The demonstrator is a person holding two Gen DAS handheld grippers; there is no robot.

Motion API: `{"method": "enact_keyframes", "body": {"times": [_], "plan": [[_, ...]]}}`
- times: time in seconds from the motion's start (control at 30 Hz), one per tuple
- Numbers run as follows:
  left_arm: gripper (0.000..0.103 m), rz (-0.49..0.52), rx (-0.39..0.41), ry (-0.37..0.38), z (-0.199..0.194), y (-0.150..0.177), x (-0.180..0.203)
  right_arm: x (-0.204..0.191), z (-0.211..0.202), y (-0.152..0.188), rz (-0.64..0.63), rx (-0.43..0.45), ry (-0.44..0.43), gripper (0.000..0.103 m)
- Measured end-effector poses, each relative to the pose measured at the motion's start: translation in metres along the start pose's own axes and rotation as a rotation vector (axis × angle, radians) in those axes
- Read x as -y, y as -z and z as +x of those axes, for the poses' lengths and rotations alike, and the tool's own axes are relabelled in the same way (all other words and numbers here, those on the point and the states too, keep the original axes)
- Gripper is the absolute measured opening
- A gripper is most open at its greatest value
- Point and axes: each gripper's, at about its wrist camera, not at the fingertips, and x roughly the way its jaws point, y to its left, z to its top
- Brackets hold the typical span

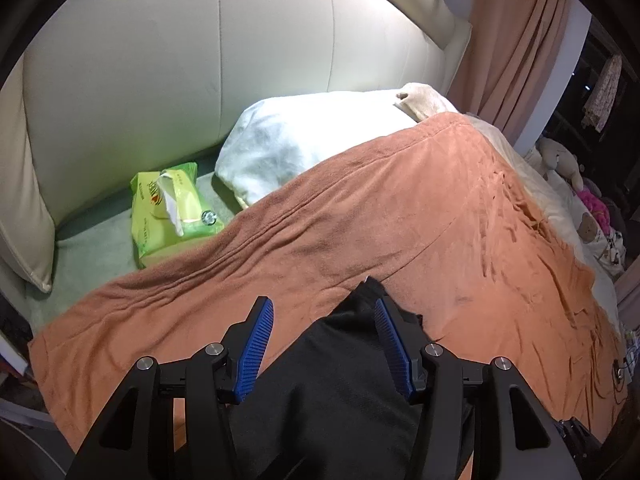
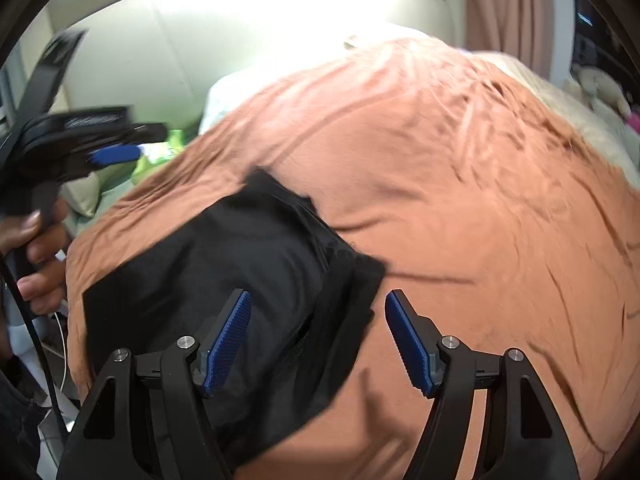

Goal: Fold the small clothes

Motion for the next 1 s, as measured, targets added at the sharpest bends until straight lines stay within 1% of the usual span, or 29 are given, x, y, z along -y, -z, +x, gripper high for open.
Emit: {"method": "enact_keyframes", "body": {"times": [0.07, 0.13, 0.17, 0.2, 0.33, 0.4, 0.47, 0.53, 0.57, 0.6, 0.63, 0.67, 0.7, 0.73, 0.8, 0.97, 1.0], "plan": [[0.055, -0.005, -0.017, -0.003, -0.001, 0.006, -0.006, 0.014, 0.004, 0.000, 0.039, -0.035, 0.001, 0.070], [0.055, -0.009, -0.029, 0.001, -0.006, 0.012, -0.011, 0.025, 0.000, 0.005, 0.079, -0.062, -0.006, 0.070], [0.055, -0.009, -0.034, 0.000, -0.011, 0.016, -0.014, 0.033, -0.001, -0.007, 0.092, -0.065, -0.014, 0.070], [0.055, -0.008, -0.038, 0.001, -0.013, 0.018, -0.015, 0.039, -0.001, -0.009, 0.106, -0.064, -0.021, 0.070], [0.056, -0.007, -0.067, -0.003, -0.027, 0.031, -0.015, 0.060, -0.022, -0.001, 0.131, -0.056, -0.010, 0.070], [0.056, -0.009, -0.073, 0.002, -0.037, 0.038, -0.013, 0.072, -0.023, -0.002, 0.143, -0.063, -0.020, 0.070], [0.061, -0.011, -0.075, 0.012, -0.050, 0.045, -0.008, 0.081, -0.031, -0.002, 0.152, -0.068, -0.028, 0.070], [0.075, -0.003, -0.072, 0.018, -0.063, 0.051, -0.002, 0.088, -0.046, 0.002, 0.158, -0.072, -0.041, 0.070], [0.079, 0.003, -0.068, 0.019, -0.070, 0.054, 0.003, 0.089, -0.054, 0.002, 0.157, -0.074, -0.052, 0.070], [0.087, 0.013, -0.063, 0.021, -0.078, 0.057, 0.008, 0.091, -0.061, 0.002, 0.156, -0.075, -0.059, 0.070], [0.093, 0.025, -0.060, 0.025, -0.087, 0.060, 0.014, 0.090, -0.071, 0.002, 0.153, -0.074, -0.069, 0.074], [0.095, 0.032, -0.058, 0.022, -0.094, 0.063, 0.018, 0.092, -0.080, 0.002, 0.156, -0.068, -0.073, 0.079], [0.100, 0.040, -0.047, 0.011, -0.104, 0.067, 0.023, 0.092, -0.091, 0.002, 0.157, -0.058, -0.068, 0.088], [0.103, 0.051, -0.033, 0.001, -0.114, 0.072, 0.029, 0.092, -0.105, 0.002, 0.152, -0.041, -0.056, 0.090], [0.103, 0.070, -0.012, -0.010, -0.136, 0.080, 0.041, 0.093, -0.132, 0.002, 0.143, -0.016, -0.052, 0.091], [0.103, 0.100, 0.014, -0.013, -0.182, 0.097, 0.067, 0.092, -0.187, 0.013, 0.101, 0.036, -0.040, 0.100], [0.103, 0.106, 0.023, -0.004, -0.192, 0.100, 0.073, 0.093, -0.198, 0.016, 0.096, 0.043, -0.033, 0.101]]}}
